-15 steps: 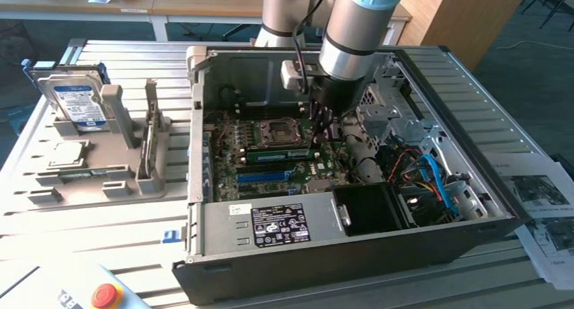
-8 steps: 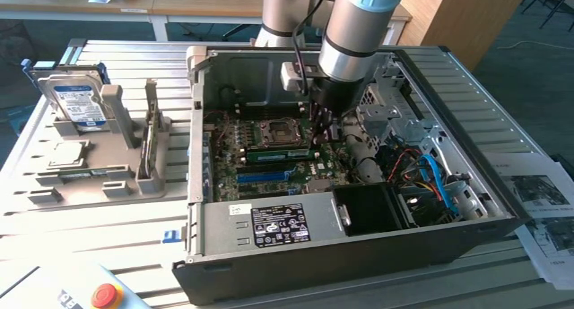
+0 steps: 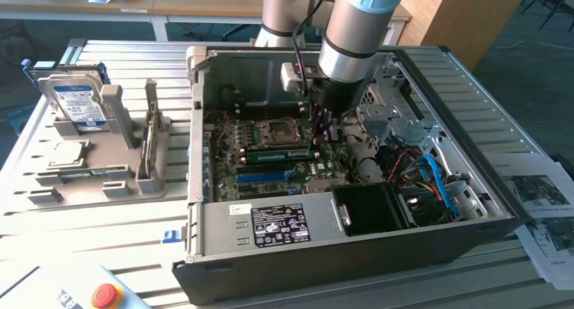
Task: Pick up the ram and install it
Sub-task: 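Press down the ram until it locks into place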
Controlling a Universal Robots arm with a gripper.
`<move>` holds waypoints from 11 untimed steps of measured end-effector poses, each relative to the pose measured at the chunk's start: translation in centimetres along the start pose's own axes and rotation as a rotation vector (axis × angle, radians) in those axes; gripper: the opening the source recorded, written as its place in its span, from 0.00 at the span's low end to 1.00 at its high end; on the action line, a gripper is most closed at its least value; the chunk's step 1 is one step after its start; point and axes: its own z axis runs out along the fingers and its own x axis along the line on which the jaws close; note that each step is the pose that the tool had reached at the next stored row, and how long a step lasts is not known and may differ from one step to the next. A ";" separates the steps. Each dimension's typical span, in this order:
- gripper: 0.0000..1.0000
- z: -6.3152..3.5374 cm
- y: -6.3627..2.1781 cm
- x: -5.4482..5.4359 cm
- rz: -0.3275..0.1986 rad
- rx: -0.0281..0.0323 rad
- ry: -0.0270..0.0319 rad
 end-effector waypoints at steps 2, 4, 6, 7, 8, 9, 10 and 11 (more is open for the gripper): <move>0.10 0.03 0.00 0.0 0.000 -0.0001 0.0004; 0.10 0.03 0.00 0.0 0.000 -0.0001 0.0004; 0.10 0.04 0.00 0.0 0.000 -0.0001 0.0003; 0.10 0.05 0.00 0.0 0.000 -0.0001 0.0003; 0.10 0.10 -0.01 0.0 0.000 0.0001 -0.0002; 0.10 0.13 -0.01 0.0 0.000 0.0000 -0.0001; 0.10 0.14 -0.01 0.0 0.000 -0.0001 0.0003; 0.10 0.14 -0.01 0.0 0.000 -0.0001 0.0003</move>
